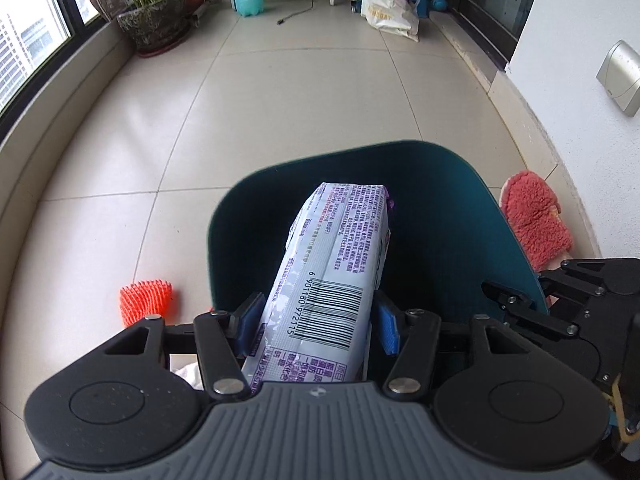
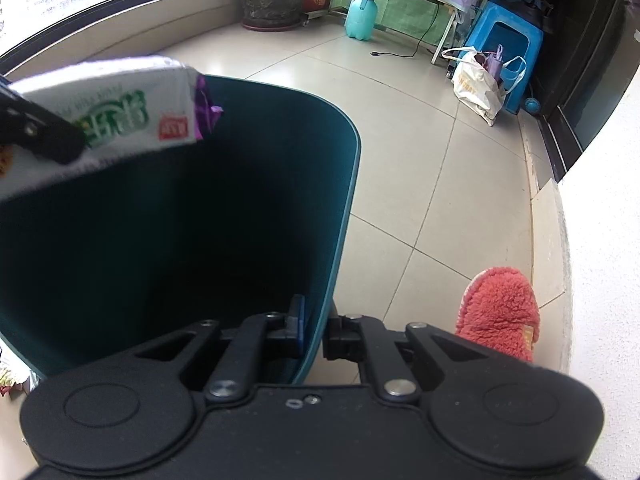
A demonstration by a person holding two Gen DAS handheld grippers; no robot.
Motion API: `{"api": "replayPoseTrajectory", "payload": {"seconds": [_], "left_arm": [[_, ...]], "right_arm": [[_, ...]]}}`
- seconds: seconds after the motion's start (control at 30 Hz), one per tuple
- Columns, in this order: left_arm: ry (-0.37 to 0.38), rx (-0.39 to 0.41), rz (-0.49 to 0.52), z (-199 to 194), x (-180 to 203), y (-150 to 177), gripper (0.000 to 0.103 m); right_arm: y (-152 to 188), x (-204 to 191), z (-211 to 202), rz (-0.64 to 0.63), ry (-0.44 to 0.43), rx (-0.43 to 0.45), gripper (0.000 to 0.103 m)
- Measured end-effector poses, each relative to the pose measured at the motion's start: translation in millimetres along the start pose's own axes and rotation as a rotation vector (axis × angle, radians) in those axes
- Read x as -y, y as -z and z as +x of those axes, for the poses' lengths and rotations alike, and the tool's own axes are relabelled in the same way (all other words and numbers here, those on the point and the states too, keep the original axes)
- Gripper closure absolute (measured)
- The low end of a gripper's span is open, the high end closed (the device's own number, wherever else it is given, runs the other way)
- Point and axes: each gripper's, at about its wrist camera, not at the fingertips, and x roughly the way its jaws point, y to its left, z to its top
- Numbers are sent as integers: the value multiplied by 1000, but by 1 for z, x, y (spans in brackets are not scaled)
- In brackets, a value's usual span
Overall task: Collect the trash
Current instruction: 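Carry the wrapper over the teal bin with the left gripper, then open the left gripper to drop the wrapper into the bin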
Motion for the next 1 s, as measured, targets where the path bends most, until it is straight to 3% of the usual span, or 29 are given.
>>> {"api": "replayPoseTrajectory", "payload": {"seconds": [0.2, 0.43, 0.67, 0.77, 1.0], "left_arm": [[-8, -88, -14, 45, 11, 0, 47], [-23, -144, -2, 70, 17, 6, 46], [-13, -122, -2, 73, 21, 7, 44], [-13, -98, 1, 66, 20, 7, 36], [16, -70, 6, 47, 16, 14, 36]], "right_arm": [[1, 1, -2, -5, -6, -1, 95], [1, 1, -2, -24, -10, 4, 95], [1, 3, -1, -23, -18, 1, 94], [0, 3, -1, -24, -20, -6, 94], [-4, 3, 2, -19, -17, -27, 94]]}}
